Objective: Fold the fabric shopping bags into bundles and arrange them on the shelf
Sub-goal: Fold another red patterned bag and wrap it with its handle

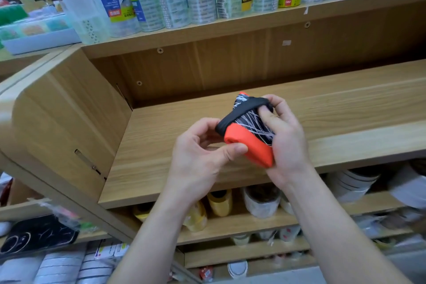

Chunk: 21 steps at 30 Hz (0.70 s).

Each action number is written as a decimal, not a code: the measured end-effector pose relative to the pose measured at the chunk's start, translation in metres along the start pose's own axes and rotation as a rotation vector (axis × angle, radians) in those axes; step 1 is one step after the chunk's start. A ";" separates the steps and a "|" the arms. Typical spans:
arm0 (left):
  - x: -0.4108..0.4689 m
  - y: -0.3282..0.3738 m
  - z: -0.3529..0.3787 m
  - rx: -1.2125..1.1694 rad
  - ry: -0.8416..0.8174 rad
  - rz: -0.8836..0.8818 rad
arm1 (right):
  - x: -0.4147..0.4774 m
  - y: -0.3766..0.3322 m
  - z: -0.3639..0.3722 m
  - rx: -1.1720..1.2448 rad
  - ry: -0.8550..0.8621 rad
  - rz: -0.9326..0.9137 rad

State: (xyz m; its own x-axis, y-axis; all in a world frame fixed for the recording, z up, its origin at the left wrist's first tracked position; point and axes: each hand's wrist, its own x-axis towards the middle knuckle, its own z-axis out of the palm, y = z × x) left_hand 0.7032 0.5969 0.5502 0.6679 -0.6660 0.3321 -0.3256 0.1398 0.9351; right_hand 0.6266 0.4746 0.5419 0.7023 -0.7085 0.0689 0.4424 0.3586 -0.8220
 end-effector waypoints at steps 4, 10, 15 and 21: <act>0.009 0.002 -0.012 0.121 0.032 0.082 | -0.003 0.004 -0.011 0.161 -0.275 0.192; 0.005 -0.007 0.004 -0.031 0.062 0.048 | -0.001 0.014 0.004 0.207 -0.010 0.007; 0.007 -0.012 0.020 0.027 0.347 0.126 | 0.002 0.009 0.020 0.162 0.233 -0.121; -0.004 -0.014 0.036 0.211 0.334 0.174 | 0.011 0.010 0.031 0.118 0.453 -0.218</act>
State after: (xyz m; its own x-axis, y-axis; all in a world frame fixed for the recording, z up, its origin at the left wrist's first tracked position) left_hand 0.6809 0.5710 0.5318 0.7596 -0.3673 0.5367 -0.5592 0.0525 0.8274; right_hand 0.6566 0.4892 0.5518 0.2861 -0.9573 -0.0419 0.6302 0.2209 -0.7443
